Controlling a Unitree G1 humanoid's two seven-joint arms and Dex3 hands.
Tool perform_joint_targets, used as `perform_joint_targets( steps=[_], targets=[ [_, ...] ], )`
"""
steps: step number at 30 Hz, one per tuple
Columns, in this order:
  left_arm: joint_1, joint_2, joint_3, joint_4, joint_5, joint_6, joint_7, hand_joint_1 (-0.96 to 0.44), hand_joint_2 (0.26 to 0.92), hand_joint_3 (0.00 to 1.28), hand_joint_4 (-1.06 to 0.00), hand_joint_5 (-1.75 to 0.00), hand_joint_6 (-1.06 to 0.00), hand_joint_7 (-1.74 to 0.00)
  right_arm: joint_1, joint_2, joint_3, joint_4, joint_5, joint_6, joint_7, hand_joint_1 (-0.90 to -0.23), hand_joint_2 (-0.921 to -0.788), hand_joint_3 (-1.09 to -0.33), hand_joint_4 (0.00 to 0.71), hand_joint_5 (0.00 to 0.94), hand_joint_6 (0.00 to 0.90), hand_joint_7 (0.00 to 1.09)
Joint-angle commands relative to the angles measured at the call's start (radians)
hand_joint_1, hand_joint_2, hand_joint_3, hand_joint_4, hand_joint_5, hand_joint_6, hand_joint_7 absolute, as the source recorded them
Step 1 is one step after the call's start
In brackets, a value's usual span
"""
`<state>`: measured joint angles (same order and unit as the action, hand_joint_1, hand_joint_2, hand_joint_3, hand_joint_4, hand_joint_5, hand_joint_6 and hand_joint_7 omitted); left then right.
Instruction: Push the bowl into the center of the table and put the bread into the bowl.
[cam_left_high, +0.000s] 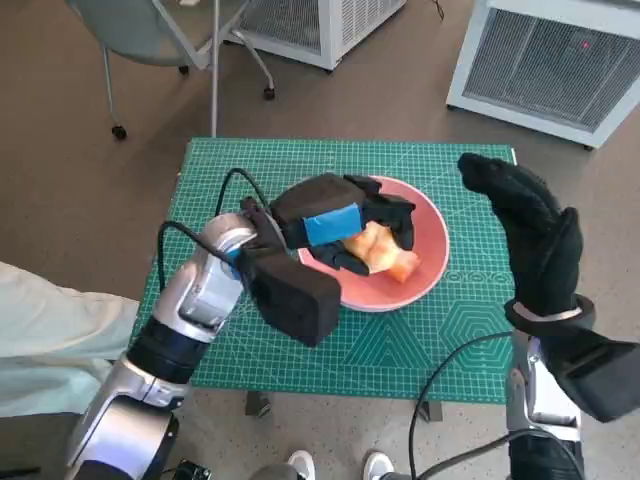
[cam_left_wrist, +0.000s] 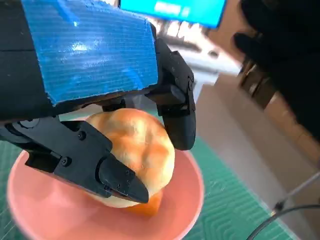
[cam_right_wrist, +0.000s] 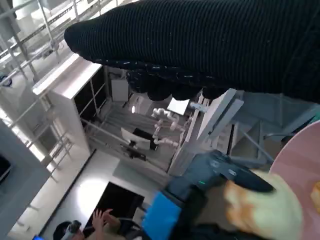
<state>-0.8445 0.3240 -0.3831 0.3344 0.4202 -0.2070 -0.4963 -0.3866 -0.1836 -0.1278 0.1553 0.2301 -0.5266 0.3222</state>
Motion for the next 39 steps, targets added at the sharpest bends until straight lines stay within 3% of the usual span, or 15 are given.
perform_joint_targets(
  steps=[1, 5, 9, 29, 39],
  targets=[
    [0.013, 0.007, -0.005, -0.055, 0.016, 0.066, -0.036, -0.18, 0.901, 0.07, -0.36, -0.17, -0.37, -0.38, 0.025, 0.002, -0.006, -0.002, -0.008, 0.022, -0.016, -0.578, -0.921, -0.799, 0.245, 0.004, -0.001, 0.51],
    [0.035, 0.019, 0.009, -0.099, 0.013, 0.069, -0.033, -0.25, 0.906, 0.02, -0.28, -0.04, -0.36, -0.13, 0.024, 0.001, -0.005, -0.007, -0.008, 0.029, -0.021, -0.578, -0.921, -0.798, 0.246, 0.004, -0.001, 0.52],
    [0.050, 0.027, 0.021, -0.109, 0.006, 0.035, -0.008, -0.29, 0.906, 0.01, -0.22, -0.01, -0.34, -0.06, 0.020, 0.000, -0.005, -0.003, -0.007, 0.028, -0.023, -0.578, -0.921, -0.796, 0.247, 0.005, -0.001, 0.52],
    [0.103, 0.043, 0.140, -0.155, -0.173, 0.003, -0.045, -0.36, 0.911, 0.00, -0.13, 0.00, -0.31, -0.01, -0.008, -0.002, -0.006, 0.009, -0.006, 0.022, -0.020, -0.578, -0.921, -0.789, 0.253, 0.006, -0.001, 0.53],
    [0.120, 0.013, 0.255, -0.057, -0.370, -0.134, -0.046, -0.39, 0.911, 0.00, -0.13, 0.00, -0.28, 0.00, -0.032, -0.005, -0.010, -0.001, 0.002, 0.041, -0.022, -0.598, -0.921, -0.774, 0.259, 0.008, -0.001, 0.54]
  ],
)
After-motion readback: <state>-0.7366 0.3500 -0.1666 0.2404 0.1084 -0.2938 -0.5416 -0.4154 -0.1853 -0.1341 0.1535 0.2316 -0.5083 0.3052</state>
